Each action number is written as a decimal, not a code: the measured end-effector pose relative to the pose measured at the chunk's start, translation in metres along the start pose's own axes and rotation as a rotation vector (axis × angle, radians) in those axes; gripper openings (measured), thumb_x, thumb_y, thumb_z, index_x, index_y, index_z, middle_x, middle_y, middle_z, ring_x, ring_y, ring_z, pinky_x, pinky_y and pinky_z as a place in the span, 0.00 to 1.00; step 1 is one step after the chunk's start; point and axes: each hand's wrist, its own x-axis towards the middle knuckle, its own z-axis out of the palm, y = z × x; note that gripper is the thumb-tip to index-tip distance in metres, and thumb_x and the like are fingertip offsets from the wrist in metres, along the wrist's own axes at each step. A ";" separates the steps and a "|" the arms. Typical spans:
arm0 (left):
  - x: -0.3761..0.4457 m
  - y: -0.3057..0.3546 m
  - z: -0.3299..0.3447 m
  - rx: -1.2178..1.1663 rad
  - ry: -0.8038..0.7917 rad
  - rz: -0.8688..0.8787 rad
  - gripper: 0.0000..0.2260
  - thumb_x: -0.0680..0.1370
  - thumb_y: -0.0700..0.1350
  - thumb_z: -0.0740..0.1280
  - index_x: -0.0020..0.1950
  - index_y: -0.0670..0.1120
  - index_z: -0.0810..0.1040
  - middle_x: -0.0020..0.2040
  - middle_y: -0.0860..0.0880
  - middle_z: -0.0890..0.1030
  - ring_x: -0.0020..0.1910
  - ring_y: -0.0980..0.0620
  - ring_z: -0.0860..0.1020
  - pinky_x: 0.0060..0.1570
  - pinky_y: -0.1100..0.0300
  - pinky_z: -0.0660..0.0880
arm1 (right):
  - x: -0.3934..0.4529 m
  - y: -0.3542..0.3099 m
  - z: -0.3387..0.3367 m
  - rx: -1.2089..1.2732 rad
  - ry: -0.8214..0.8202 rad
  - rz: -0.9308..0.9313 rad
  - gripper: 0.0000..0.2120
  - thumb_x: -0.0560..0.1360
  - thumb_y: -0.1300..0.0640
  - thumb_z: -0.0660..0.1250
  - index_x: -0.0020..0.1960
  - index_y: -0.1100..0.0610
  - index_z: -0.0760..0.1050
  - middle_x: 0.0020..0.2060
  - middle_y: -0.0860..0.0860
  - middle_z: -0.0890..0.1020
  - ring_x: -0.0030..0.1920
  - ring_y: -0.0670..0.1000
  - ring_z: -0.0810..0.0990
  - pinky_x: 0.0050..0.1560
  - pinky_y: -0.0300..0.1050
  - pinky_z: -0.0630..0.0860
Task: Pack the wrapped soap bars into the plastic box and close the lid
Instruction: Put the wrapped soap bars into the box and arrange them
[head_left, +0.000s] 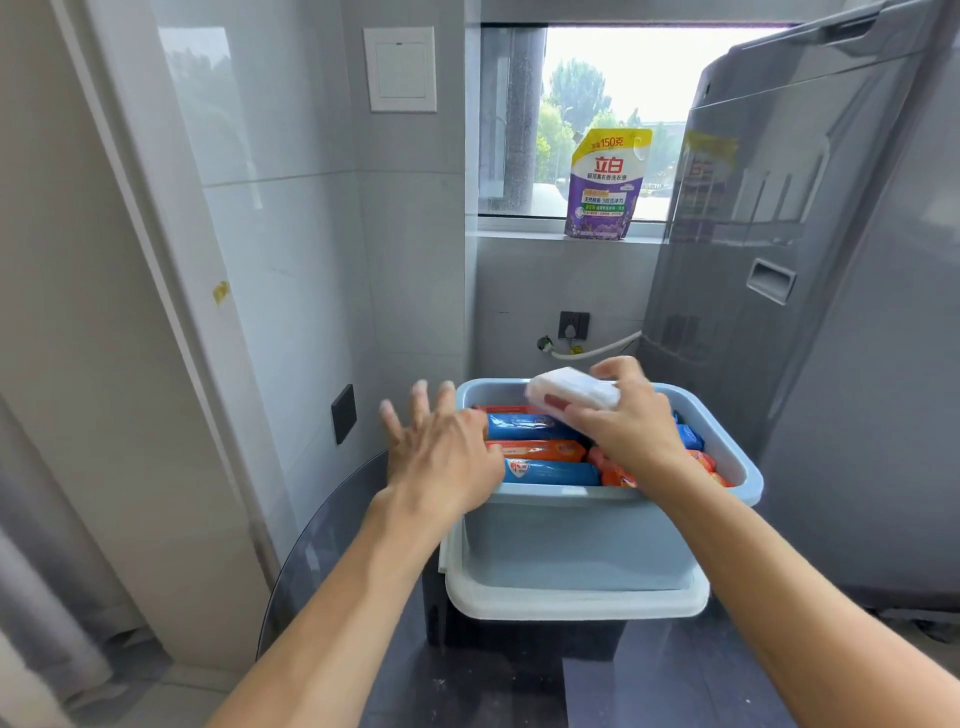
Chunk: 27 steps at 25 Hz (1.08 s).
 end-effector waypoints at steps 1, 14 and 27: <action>0.002 0.005 0.001 0.027 0.085 0.123 0.13 0.76 0.53 0.62 0.55 0.52 0.82 0.71 0.47 0.72 0.70 0.42 0.67 0.68 0.42 0.61 | -0.002 0.002 -0.007 0.173 0.076 0.080 0.26 0.65 0.42 0.76 0.57 0.45 0.69 0.52 0.52 0.78 0.54 0.56 0.78 0.43 0.51 0.79; 0.059 0.029 0.017 -0.009 -0.220 0.176 0.23 0.77 0.67 0.56 0.63 0.56 0.80 0.65 0.48 0.76 0.66 0.45 0.72 0.73 0.37 0.52 | 0.006 0.022 -0.044 0.874 0.138 0.506 0.15 0.77 0.47 0.67 0.61 0.50 0.74 0.51 0.53 0.81 0.50 0.55 0.80 0.47 0.53 0.81; 0.050 0.110 0.036 0.021 -0.289 0.565 0.31 0.73 0.64 0.67 0.74 0.61 0.65 0.69 0.51 0.71 0.65 0.44 0.72 0.63 0.43 0.68 | -0.007 0.050 -0.092 0.789 0.123 0.202 0.10 0.76 0.47 0.68 0.53 0.50 0.76 0.49 0.54 0.83 0.37 0.46 0.85 0.36 0.48 0.81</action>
